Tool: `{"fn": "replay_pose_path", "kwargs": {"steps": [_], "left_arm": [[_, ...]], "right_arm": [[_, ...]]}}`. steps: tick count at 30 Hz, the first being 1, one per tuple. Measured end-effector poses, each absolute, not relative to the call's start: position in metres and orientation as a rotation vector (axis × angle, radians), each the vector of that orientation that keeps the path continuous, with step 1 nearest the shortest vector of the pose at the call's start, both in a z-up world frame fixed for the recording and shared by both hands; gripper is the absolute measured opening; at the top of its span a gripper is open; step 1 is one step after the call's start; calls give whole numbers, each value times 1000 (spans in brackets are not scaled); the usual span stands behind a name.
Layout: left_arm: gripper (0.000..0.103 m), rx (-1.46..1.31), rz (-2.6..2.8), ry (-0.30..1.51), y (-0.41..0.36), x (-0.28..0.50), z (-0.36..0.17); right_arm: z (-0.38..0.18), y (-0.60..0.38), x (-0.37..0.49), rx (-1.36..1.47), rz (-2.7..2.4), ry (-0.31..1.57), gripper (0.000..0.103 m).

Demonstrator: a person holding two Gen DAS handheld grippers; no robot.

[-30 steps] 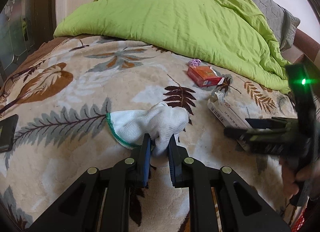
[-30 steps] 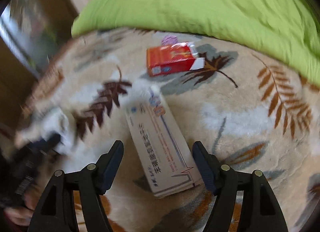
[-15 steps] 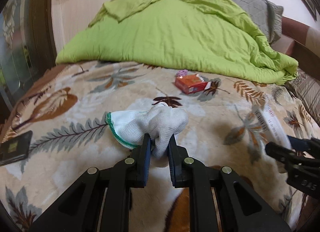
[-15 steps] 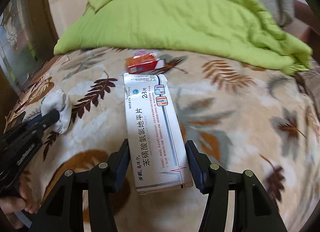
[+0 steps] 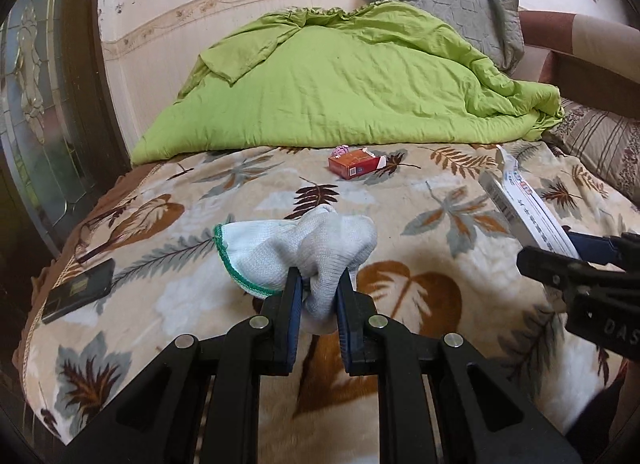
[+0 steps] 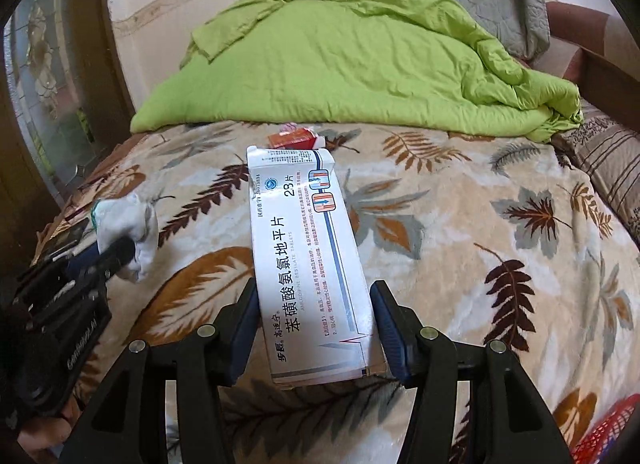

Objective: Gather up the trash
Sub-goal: 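Hold the white sock in the left tool and long box in the right above the bed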

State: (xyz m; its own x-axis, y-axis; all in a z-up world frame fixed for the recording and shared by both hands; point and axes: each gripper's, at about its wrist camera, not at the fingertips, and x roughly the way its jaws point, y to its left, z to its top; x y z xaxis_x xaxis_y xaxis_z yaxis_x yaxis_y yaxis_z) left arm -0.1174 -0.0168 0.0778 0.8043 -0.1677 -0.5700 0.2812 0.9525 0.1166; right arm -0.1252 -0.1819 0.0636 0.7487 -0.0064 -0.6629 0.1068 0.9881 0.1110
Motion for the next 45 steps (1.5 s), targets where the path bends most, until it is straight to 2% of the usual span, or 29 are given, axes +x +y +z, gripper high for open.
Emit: {"fn": "replay_pose_path", "kwargs": {"steps": [45], "left_arm": [[15, 142, -230, 597, -2, -111, 73]], "right_arm": [[62, -163, -129, -8, -153, 703, 59]]}}
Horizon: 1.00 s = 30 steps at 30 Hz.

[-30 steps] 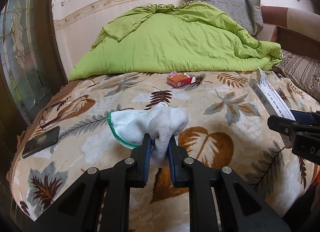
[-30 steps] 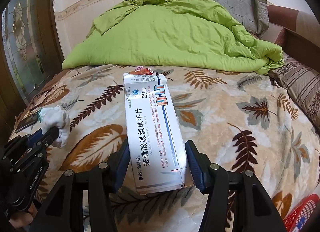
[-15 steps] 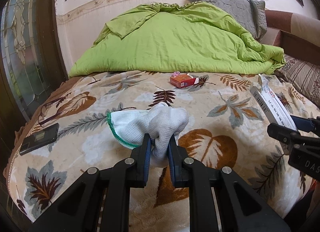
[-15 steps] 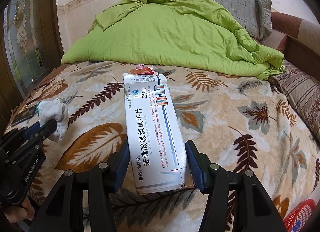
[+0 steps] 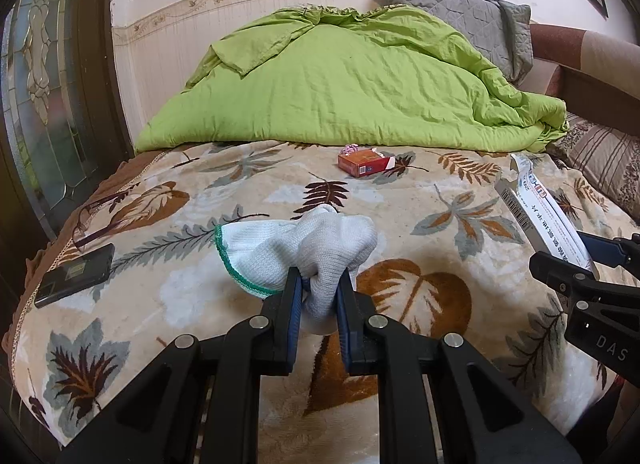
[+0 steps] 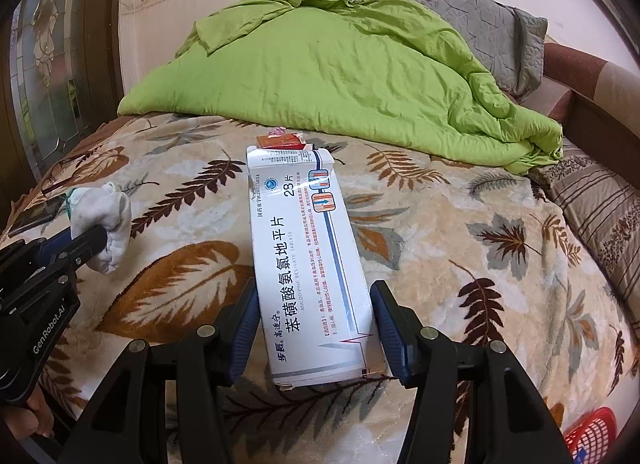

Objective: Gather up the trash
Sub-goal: 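Hold the white sock in the left tool and long box in the right above the bed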

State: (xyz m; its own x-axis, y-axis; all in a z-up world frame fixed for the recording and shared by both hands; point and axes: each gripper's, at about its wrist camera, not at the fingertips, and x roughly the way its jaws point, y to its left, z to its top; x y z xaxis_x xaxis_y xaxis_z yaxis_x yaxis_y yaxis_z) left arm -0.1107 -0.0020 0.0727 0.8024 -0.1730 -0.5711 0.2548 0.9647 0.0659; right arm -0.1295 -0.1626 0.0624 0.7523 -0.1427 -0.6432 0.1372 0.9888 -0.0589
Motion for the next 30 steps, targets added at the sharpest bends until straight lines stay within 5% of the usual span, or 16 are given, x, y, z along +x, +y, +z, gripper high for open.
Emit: {"fn": "replay_pose_path", "kwargs": {"steps": [30], "left_arm": [[15, 145, -245, 595, -6, -113, 71]], "right_arm": [[64, -166, -129, 47, -128, 701, 59]]}}
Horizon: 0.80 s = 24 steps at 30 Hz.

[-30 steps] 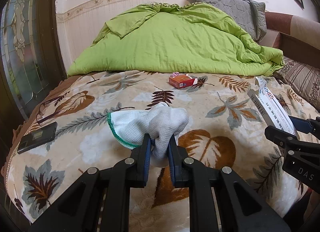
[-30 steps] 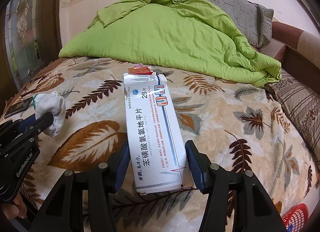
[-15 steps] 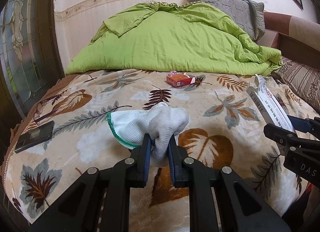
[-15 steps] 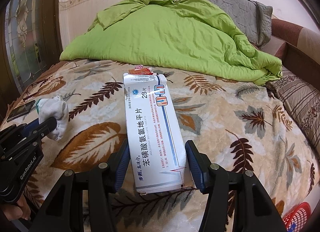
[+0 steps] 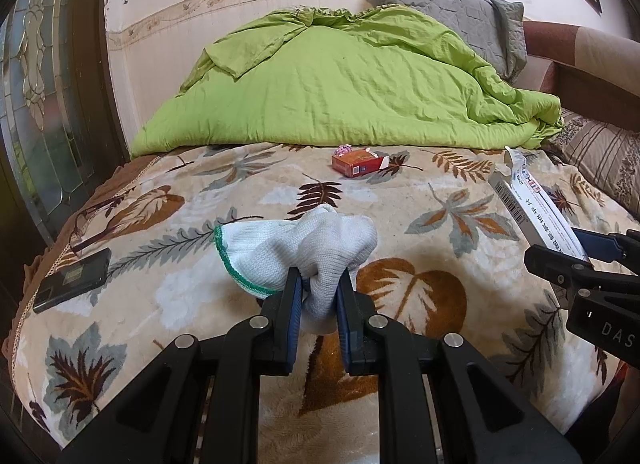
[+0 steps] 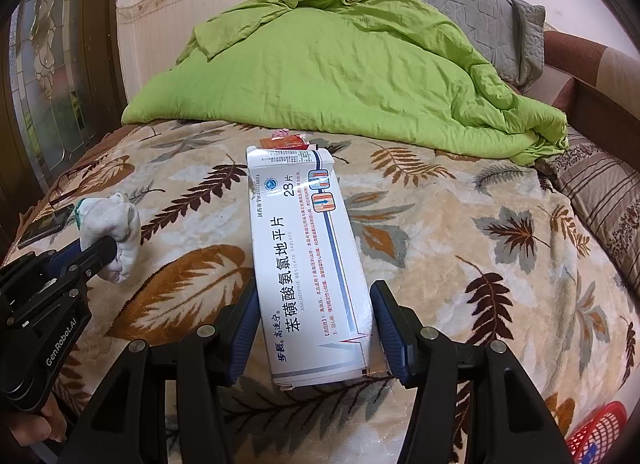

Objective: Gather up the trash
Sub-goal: 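Hold the white sock in the left tool and long box in the right above the bed, then carry the sock and long white box over the red basket with both tools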

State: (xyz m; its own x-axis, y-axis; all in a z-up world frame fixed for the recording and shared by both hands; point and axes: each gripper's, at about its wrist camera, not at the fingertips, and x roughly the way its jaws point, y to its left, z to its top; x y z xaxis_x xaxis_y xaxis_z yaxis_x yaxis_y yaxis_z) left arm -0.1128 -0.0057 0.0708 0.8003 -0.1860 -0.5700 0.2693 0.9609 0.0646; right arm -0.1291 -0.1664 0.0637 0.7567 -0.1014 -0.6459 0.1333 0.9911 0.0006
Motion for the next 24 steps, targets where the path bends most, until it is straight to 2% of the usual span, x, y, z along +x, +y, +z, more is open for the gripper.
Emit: {"fn": "replay_pose_path", "kwargs": {"steps": [14, 24], "left_arm": [[15, 156, -262, 584, -7, -114, 74], [15, 152, -341, 575, -19, -126, 82]], "right_arm": [[66, -167, -130, 77, -114, 695, 59], [81, -183, -156, 237, -65, 657, 59]]}}
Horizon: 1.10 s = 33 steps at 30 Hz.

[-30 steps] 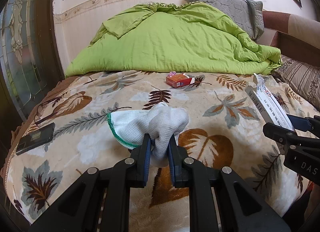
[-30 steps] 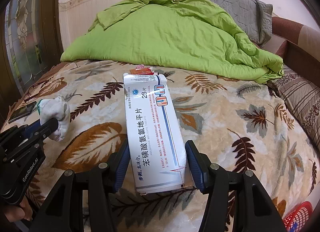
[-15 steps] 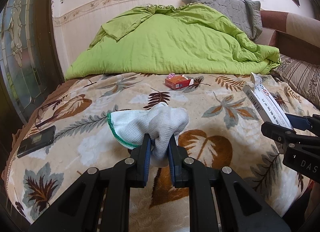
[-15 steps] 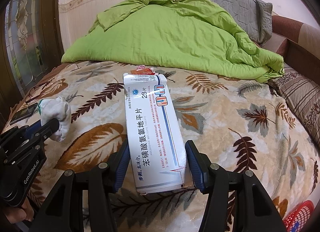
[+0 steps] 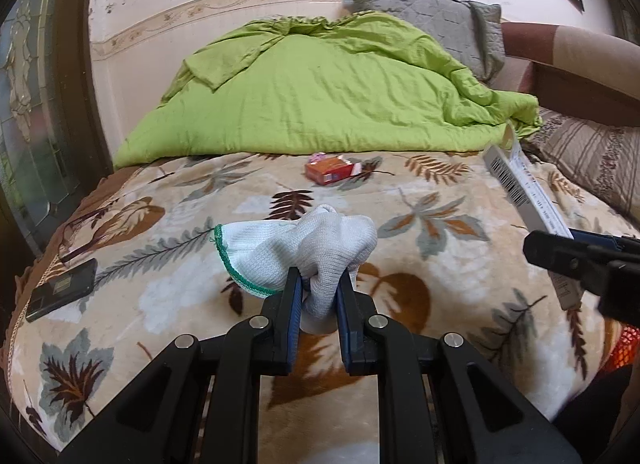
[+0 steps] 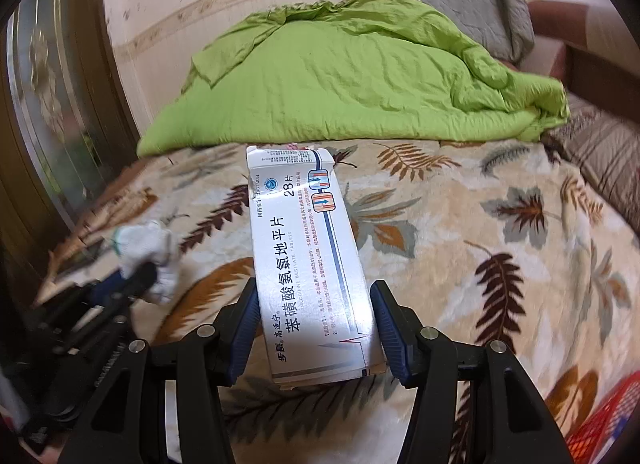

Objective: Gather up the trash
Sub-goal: 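Carry the sock and long white box over the red basket with both tools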

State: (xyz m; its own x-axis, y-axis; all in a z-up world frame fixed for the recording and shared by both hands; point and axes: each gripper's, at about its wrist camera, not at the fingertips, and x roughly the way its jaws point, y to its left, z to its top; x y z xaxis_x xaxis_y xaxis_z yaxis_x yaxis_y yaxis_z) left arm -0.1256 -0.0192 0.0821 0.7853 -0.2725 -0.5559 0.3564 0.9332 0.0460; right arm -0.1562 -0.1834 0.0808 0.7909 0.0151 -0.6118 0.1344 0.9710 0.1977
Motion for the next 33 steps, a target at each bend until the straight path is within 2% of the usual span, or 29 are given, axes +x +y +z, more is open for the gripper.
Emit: {"fn": "replay_pose_path", "kwargs": {"steps": [18, 33], "left_arm": [[15, 123, -743, 558, -94, -200, 126], [15, 189, -1239, 678, -237, -287, 143]], "right_arm": [[119, -290, -289, 465, -181, 568, 59], [110, -412, -448, 664, -512, 507, 59]]}}
